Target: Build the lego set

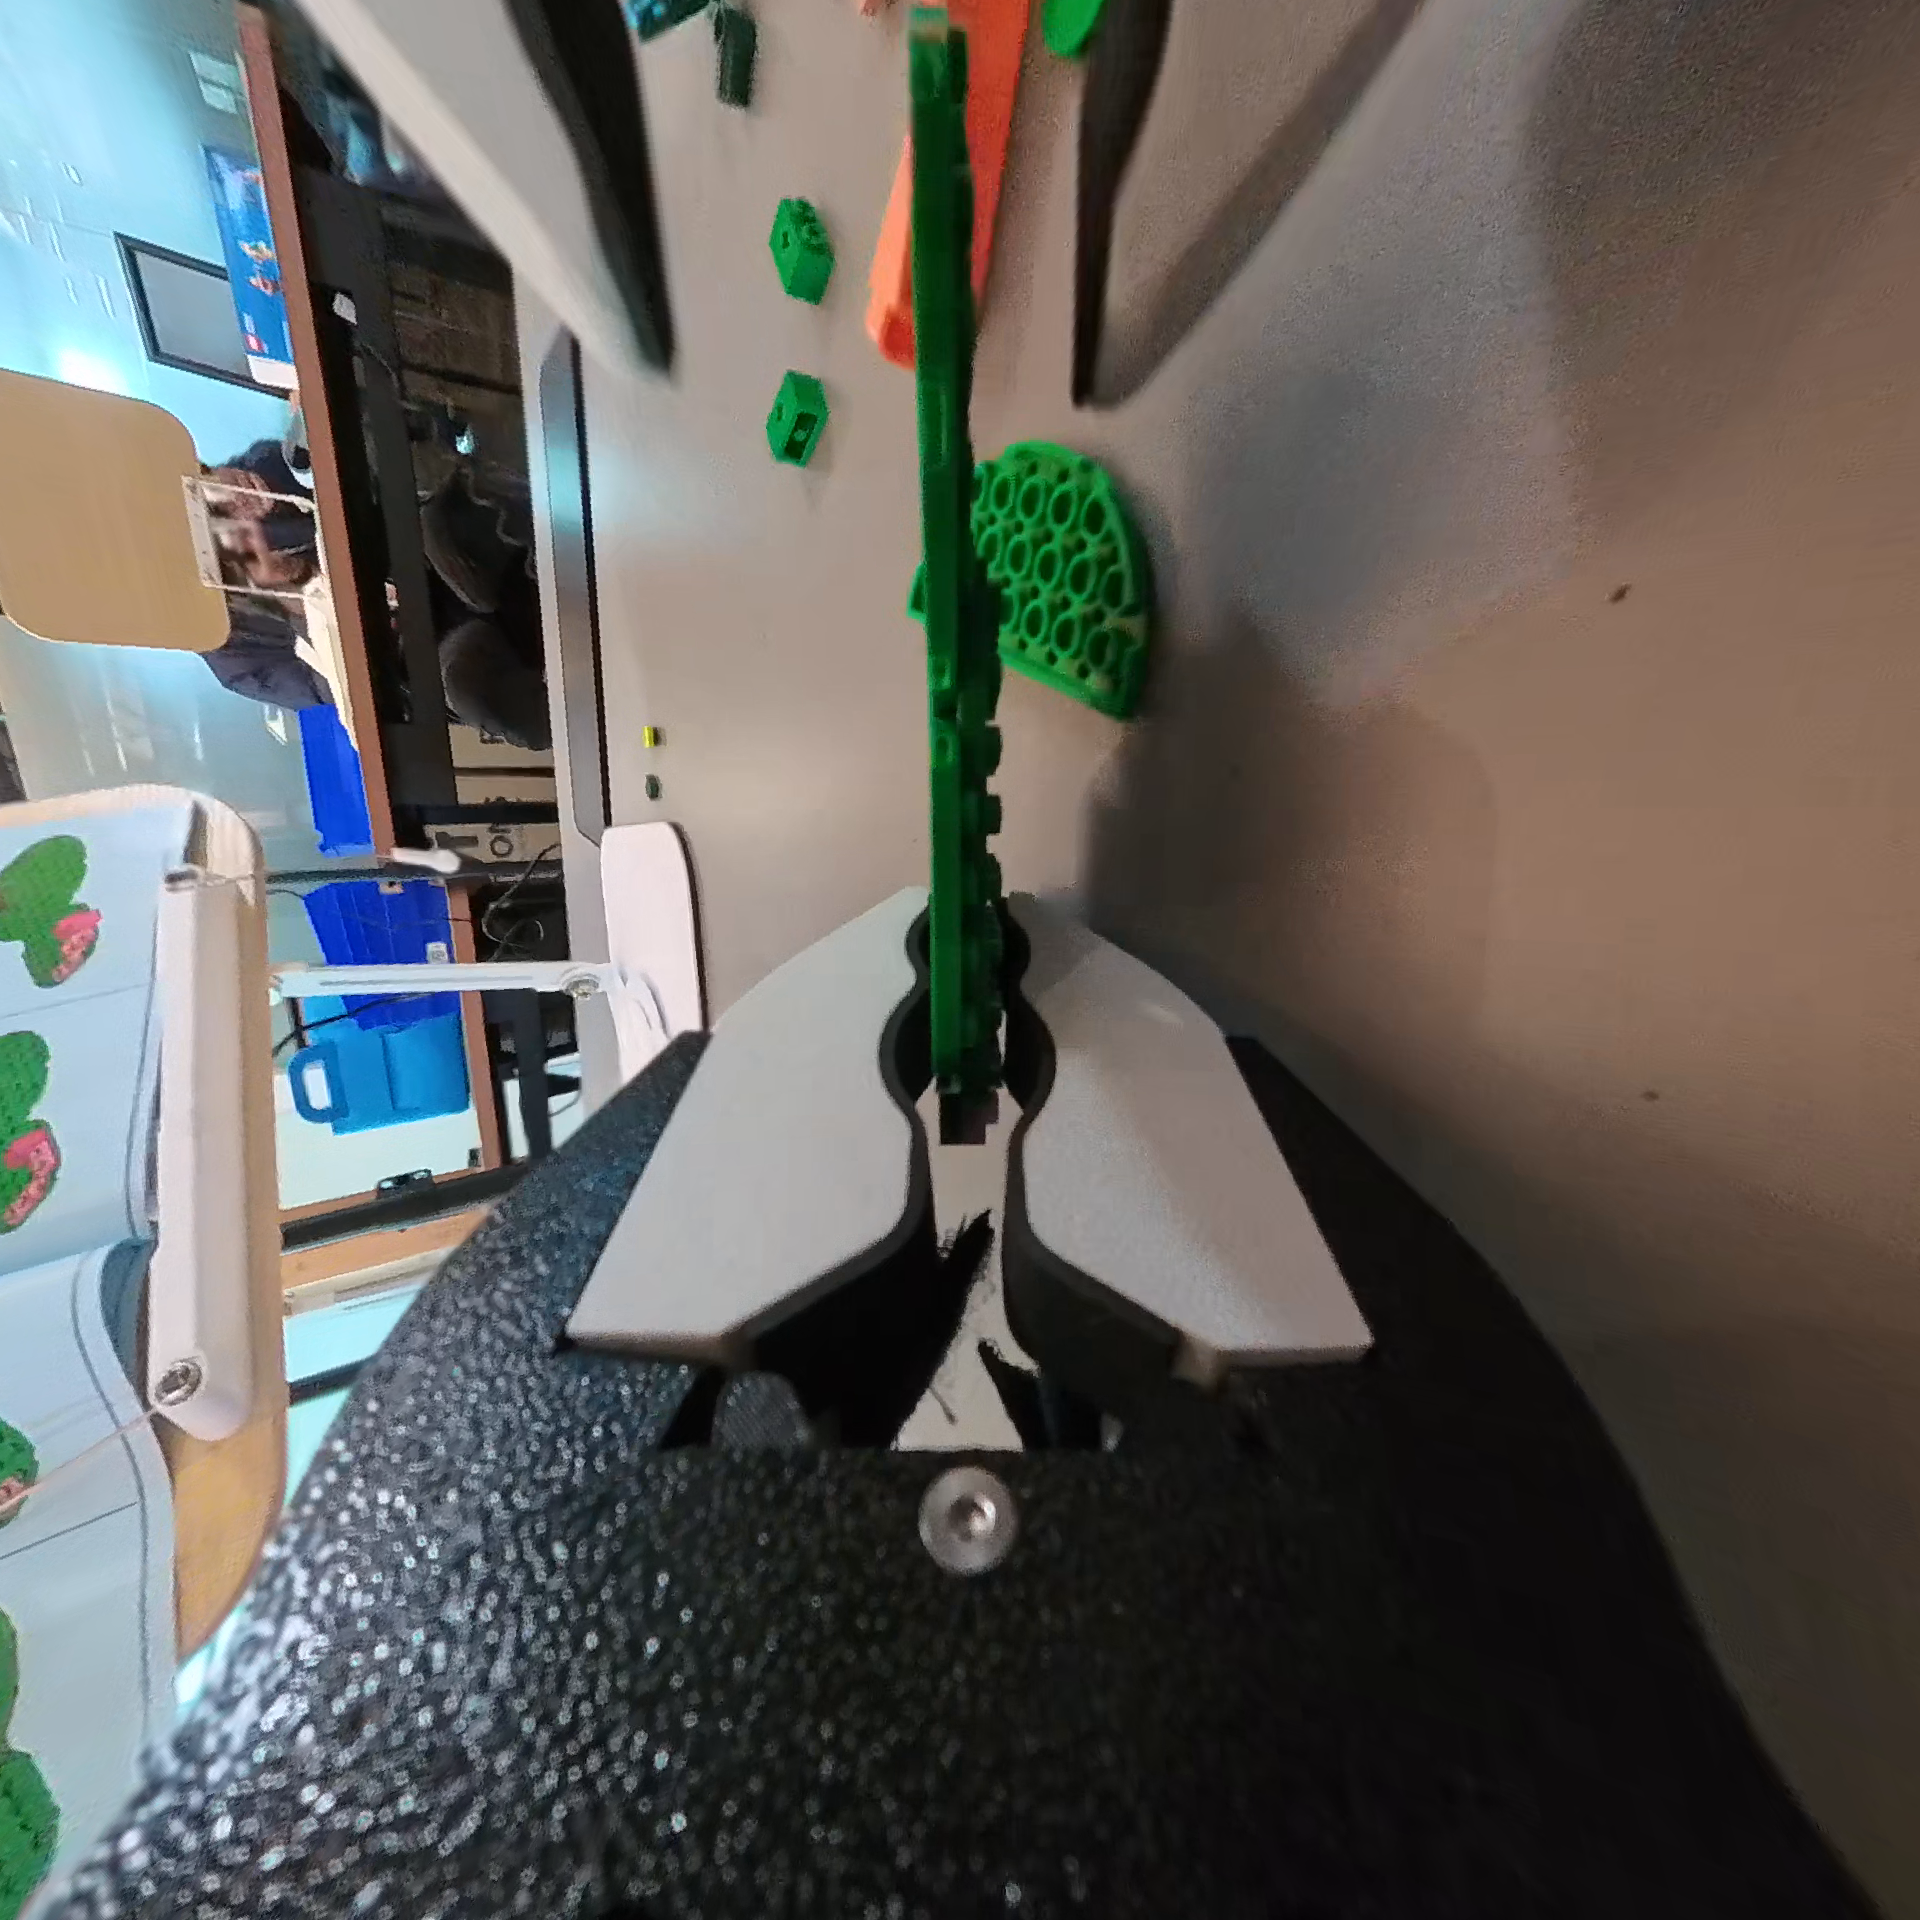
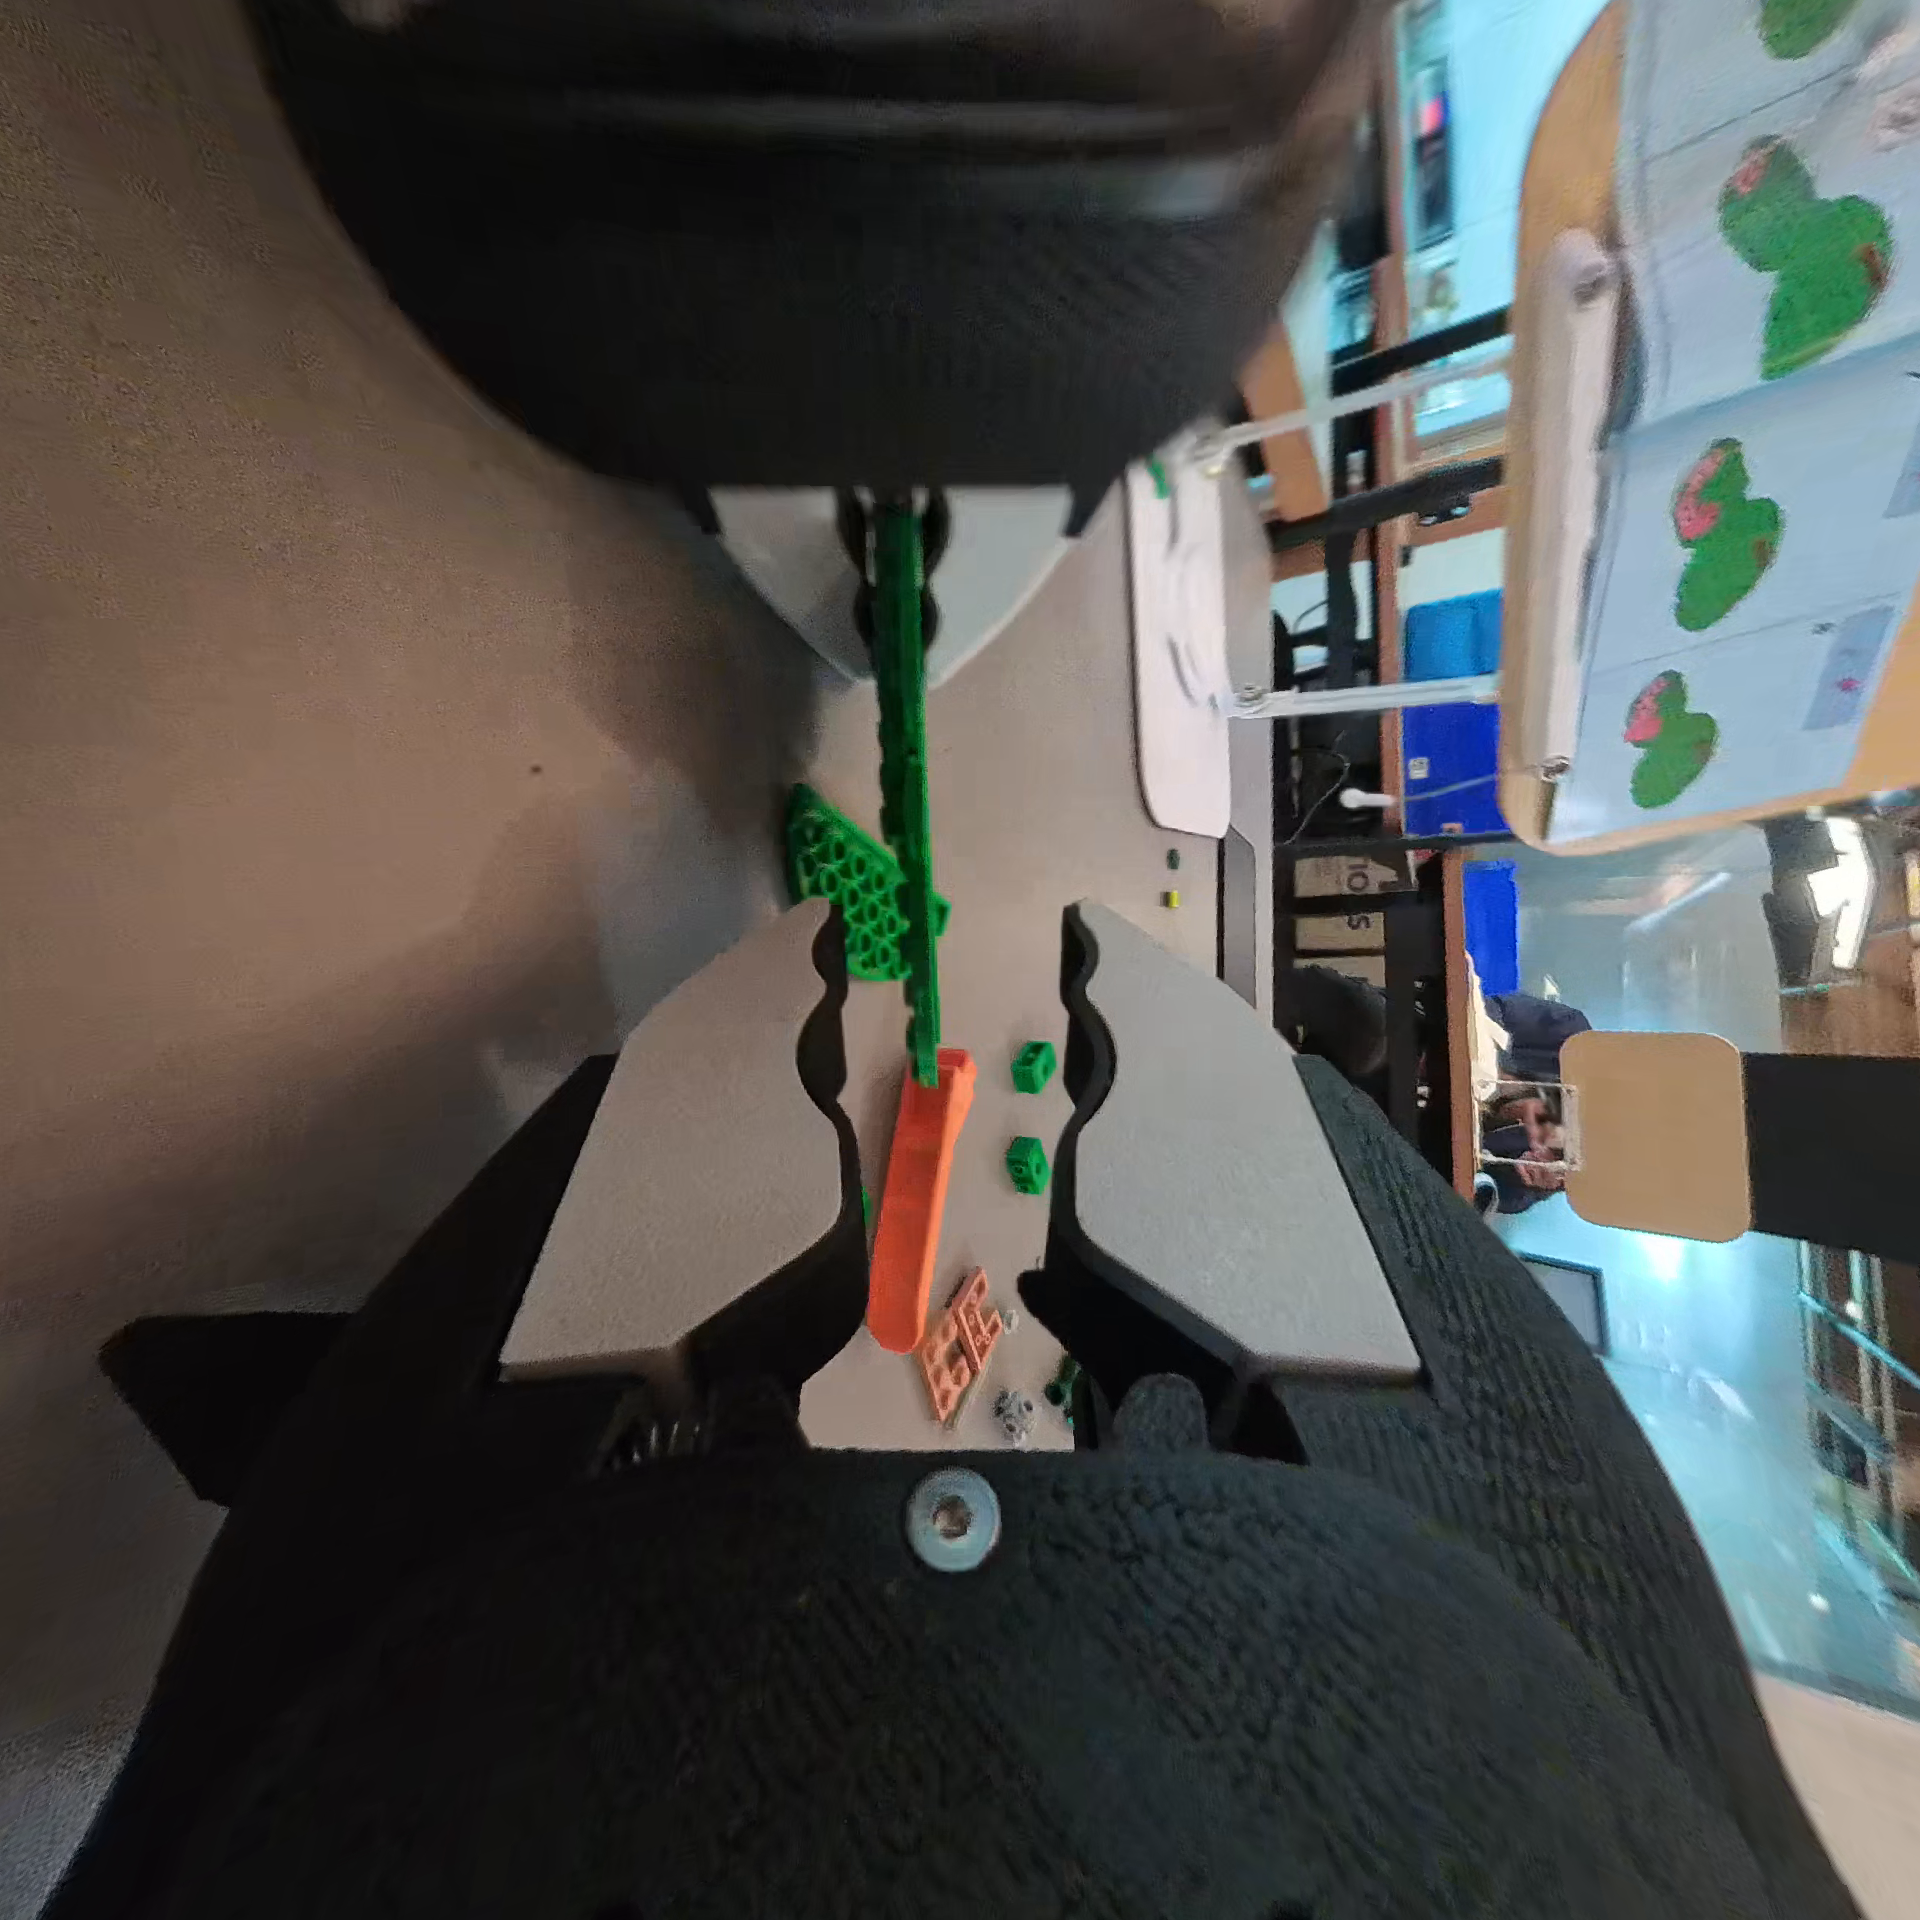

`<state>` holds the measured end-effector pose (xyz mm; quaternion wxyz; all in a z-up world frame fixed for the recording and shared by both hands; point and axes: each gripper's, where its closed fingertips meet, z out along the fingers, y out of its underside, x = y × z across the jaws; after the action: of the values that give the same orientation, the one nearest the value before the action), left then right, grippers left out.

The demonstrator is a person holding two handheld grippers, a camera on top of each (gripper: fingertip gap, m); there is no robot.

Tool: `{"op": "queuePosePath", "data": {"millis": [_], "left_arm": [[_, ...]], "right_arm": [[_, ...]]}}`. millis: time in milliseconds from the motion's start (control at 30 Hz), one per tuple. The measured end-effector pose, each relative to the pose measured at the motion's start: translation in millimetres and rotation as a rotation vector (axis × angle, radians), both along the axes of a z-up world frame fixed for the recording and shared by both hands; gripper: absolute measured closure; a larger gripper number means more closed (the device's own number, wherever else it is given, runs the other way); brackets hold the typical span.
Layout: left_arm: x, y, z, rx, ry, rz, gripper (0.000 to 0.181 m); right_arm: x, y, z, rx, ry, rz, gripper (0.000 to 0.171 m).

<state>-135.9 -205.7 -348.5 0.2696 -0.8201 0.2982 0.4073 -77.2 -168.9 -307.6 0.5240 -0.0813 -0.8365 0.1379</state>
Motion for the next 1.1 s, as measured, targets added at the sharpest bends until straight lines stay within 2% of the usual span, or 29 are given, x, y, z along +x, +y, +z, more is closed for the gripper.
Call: {"op": "queuePosePath", "data": {"millis": [167,200,267,367,500,600,700,800,900,1100], "left_arm": [[-11.9,-2.1,12.7,0.113,-0.154,0.030,0.173],[-7.3,-0.4,17.4,0.158,-0.245,0.013,0.173],[17.2,5.7,29.2,0.255,-0.539,-0.077,0.173],[54.4,7.3,51.1,0.328,-0.952,-0.236,0.173],[71.0,3.7,61.9,0.342,-1.181,-0.349,0.173],[80.9,2.5,66.0,0.343,-1.268,-0.413,0.173],[86.9,3.2,65.1,0.335,-1.274,-0.433,0.173],[95.6,2.5,64.1,0.317,-1.281,-0.468,0.173],[99.2,2.3,63.8,0.312,-1.294,-0.483,0.173],[103.7,0.6,66.4,0.308,-1.341,-0.512,0.173]], "right_arm": [[5.4,12.4,55.6,-0.260,0.209,-0.004,0.129],[7.0,14.8,67.0,-0.328,0.249,-0.003,0.129],[9.6,15.2,83.8,-0.500,0.276,0.007,0.129],[12.7,9.4,96.0,-0.733,0.239,0.060,0.126],[15.6,-1.2,101.1,-1.024,0.094,0.145,0.119],[16.8,-13.7,94.2,-1.162,-0.068,0.202,0.118],[15.8,-28.4,83.1,-1.178,-0.157,0.231,0.122],[15.7,-38.8,80.9,-1.152,-0.138,0.258,0.141],[17.6,-44.8,80.9,-1.144,-0.135,0.284,0.153],[20.0,-48.1,82.3,-1.181,-0.152,0.317,0.155]]}}
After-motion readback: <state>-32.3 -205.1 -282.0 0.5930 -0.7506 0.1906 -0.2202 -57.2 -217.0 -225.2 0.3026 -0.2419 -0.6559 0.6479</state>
